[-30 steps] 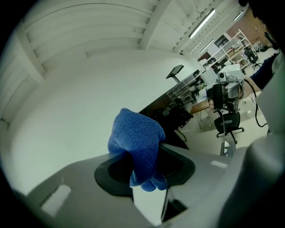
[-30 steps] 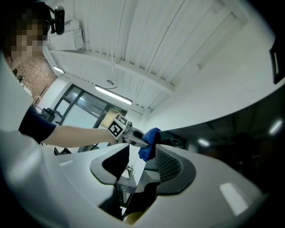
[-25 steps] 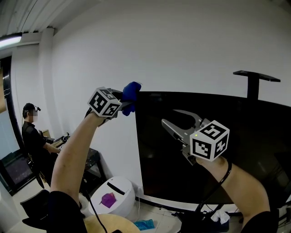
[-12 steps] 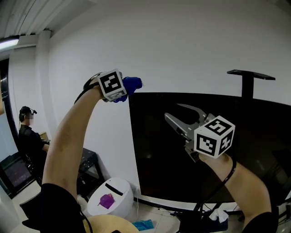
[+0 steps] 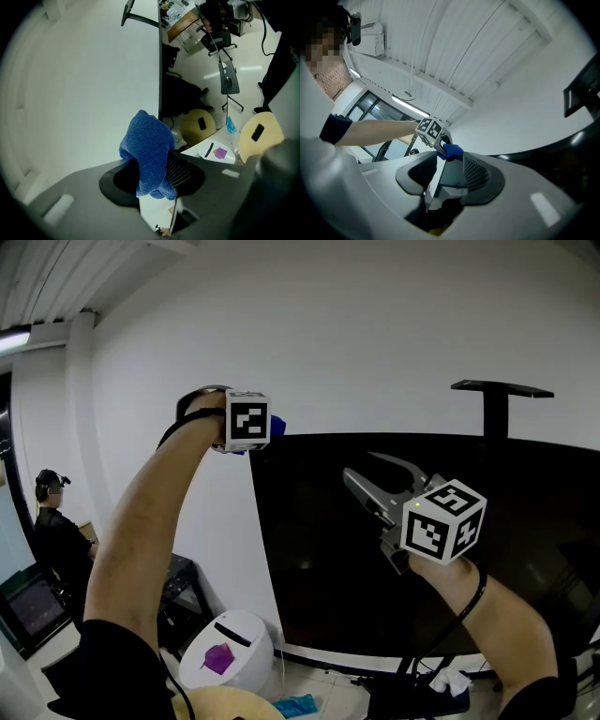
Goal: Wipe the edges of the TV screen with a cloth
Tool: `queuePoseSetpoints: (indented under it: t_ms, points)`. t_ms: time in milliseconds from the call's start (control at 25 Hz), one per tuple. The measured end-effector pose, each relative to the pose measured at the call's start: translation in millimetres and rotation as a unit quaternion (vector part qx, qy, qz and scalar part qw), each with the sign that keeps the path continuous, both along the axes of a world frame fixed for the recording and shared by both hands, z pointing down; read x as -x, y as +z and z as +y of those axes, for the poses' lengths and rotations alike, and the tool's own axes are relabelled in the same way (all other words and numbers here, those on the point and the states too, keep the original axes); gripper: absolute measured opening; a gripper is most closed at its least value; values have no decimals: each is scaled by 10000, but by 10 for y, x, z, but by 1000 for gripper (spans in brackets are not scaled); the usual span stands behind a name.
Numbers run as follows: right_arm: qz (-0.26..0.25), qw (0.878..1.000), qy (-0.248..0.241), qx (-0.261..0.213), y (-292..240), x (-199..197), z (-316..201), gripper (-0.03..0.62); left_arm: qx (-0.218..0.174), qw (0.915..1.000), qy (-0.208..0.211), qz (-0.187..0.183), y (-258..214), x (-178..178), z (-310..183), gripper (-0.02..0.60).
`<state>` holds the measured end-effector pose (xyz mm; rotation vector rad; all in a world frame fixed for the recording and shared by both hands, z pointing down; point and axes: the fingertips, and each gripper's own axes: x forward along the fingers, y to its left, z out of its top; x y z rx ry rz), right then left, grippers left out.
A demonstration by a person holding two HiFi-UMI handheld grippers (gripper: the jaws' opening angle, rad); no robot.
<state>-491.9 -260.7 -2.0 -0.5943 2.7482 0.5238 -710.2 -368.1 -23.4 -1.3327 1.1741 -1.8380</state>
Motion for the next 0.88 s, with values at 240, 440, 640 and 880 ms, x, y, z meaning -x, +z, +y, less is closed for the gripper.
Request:
queuePoseSetpoints:
  t_ms: [240, 440, 640, 880]
  points:
    - [-89, 9999, 37, -60, -54, -140, 22, 176, 145, 9994, -141, -291, 7, -133, 7, 140]
    - [-58, 9999, 144, -51, -6, -316, -5, 175, 99, 9986, 46, -522, -47, -421, -58, 140]
    - [-80, 9997, 236, 20, 36, -581, -21, 173, 214, 9987, -5, -460, -12, -712, -43, 140]
    - [-121, 9991, 375, 153, 109, -1048, -66, 173, 185, 9978, 11, -643, -37, -1108, -71, 140]
